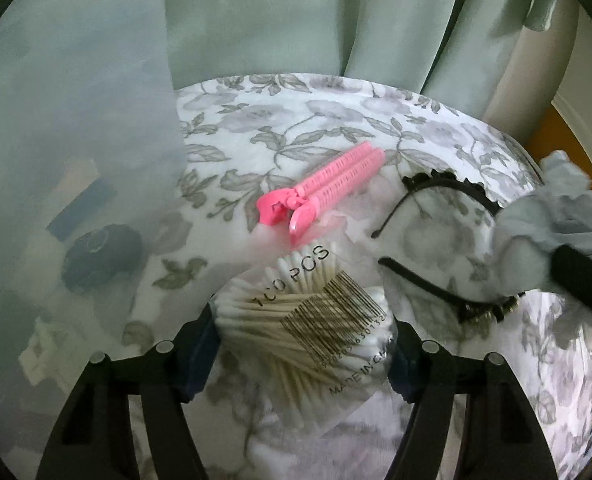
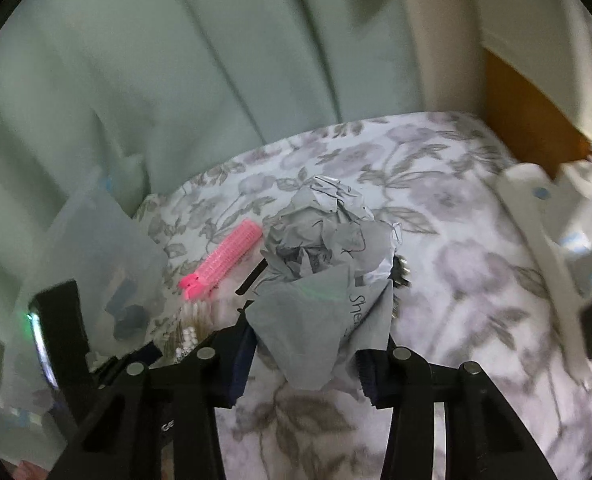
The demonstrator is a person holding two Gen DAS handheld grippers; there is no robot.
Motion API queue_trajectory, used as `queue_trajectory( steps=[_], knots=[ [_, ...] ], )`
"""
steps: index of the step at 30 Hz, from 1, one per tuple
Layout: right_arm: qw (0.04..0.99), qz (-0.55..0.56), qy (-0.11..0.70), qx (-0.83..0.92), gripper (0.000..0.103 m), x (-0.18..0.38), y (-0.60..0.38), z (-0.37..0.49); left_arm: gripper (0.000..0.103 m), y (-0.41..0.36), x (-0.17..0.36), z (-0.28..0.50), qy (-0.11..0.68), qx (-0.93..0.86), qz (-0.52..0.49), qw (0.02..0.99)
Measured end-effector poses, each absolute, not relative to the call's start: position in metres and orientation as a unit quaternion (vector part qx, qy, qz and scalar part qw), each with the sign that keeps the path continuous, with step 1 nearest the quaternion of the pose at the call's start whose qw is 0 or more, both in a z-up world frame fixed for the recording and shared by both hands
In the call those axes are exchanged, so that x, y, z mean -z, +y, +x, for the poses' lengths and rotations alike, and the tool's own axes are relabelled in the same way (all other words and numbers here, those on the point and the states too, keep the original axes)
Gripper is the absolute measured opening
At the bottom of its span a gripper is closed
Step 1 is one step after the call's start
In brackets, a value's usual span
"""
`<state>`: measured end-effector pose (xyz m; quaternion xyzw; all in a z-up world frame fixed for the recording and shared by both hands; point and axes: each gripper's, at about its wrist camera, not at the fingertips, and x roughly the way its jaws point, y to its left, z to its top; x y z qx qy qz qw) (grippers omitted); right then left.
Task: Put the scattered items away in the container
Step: 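Grasp the cotton-swab pack with the left tool while the right tool grasps the crumpled paper, then lift the swab pack and crumpled paper and carry both over the clear box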
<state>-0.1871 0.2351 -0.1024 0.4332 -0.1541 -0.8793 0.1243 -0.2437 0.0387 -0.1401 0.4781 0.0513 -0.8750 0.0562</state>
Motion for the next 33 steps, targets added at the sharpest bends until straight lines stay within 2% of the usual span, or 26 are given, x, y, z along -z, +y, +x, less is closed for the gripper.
queue_trajectory(
  steps=[15,25,33],
  knots=[
    [0.108,0.369,-0.198,0.902,0.048,0.03,0.25,-0.101,0.072,0.045,0.043,-0.166,0.07,0.915,0.398,0.005],
    [0.137,0.322,-0.179,0.919,0.048,-0.021,0.217,-0.061,0.072,0.016,-0.022,-0.119,0.092,0.941,0.325,-0.002],
    [0.163,0.286,-0.158,0.931,0.048,-0.057,0.188,-0.032,0.072,-0.017,-0.053,-0.092,0.126,0.949,0.288,0.004]
  ],
)
